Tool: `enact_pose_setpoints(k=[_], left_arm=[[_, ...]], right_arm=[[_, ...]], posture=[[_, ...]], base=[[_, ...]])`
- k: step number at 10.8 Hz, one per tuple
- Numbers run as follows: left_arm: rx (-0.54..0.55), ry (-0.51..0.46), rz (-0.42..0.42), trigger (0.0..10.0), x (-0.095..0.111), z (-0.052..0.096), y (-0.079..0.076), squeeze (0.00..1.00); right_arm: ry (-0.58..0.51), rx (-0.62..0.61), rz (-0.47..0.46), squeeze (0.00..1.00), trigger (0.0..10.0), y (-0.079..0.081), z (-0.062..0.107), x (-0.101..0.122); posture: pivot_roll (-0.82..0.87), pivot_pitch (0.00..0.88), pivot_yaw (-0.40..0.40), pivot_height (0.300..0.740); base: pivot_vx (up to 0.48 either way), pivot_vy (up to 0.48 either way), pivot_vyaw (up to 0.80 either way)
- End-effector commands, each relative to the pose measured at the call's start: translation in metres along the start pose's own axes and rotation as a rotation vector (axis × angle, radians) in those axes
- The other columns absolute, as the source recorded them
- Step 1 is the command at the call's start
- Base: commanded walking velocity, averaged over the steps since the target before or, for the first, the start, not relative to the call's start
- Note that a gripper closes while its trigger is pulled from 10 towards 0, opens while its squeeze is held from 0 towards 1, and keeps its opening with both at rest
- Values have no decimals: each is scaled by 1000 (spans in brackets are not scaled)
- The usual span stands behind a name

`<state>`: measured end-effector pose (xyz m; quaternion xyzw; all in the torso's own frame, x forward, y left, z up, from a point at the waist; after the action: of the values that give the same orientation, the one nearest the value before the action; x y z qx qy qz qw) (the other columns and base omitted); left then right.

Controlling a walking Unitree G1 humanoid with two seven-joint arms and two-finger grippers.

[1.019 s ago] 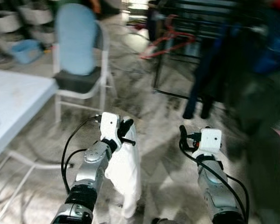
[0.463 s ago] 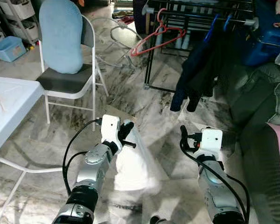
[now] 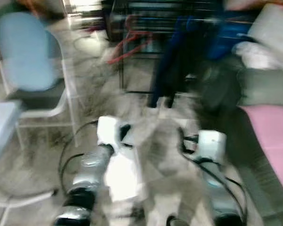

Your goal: Hang hanger

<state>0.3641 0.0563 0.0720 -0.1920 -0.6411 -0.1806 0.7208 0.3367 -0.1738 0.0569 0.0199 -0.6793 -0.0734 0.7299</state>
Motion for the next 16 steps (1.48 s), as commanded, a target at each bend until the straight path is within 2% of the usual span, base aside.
enact_pose_setpoints(k=[1, 6, 8, 10, 12, 16], left_arm=[[30, -1, -19, 10000, 1, 7, 15, 0], [-18, -75, -36, 10000, 9, 11, 6, 0], [3, -103, -31, 10000, 14, 11, 11, 0], [23, -177, -47, 10000, 38, 6, 16, 0], [32, -200, -51, 10000, 51, 1, 22, 0], [42, -193, -60, 10000, 47, 2, 21, 0]], right_arm=[[0, 21, -20, 0, 10000, 13, -1, 0], [-5, 56, -3, 0, 10000, 18, 0, 1], [-26, 77, 0, 0, 10000, 23, -1, 5], [-29, 75, -1, 0, 10000, 23, -2, 7], [-31, 74, -3, 0, 10000, 23, -2, 6], [-29, 78, -5, 0, 10000, 24, 2, 4]], posture=[[-92, 83, 24, 740], [-87, 78, 20, 740], [-85, 72, 19, 740], [-84, 71, 18, 740], [-87, 73, 25, 740], [-93, 75, 34, 740]], base=[[0, 0, 0], [49, 0, 0], [356, 0, 763], [398, 0, 0], [411, 0, 0], [384, 87, 123]])
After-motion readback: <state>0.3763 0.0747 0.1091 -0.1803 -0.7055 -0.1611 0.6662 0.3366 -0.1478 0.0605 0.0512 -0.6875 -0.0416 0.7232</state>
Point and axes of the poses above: a point about 5 cm out from each wrist's last joint towards the gripper, its own z axis pointing back from the gripper into the wrist, its own x axis along the axis of the wrist's last joint, y = z × x, the point moved 5 cm from there along -z, pointing out of the wrist towards the gripper, and after that the axes turned 9 degrees about -z, right-handed, at the moved point
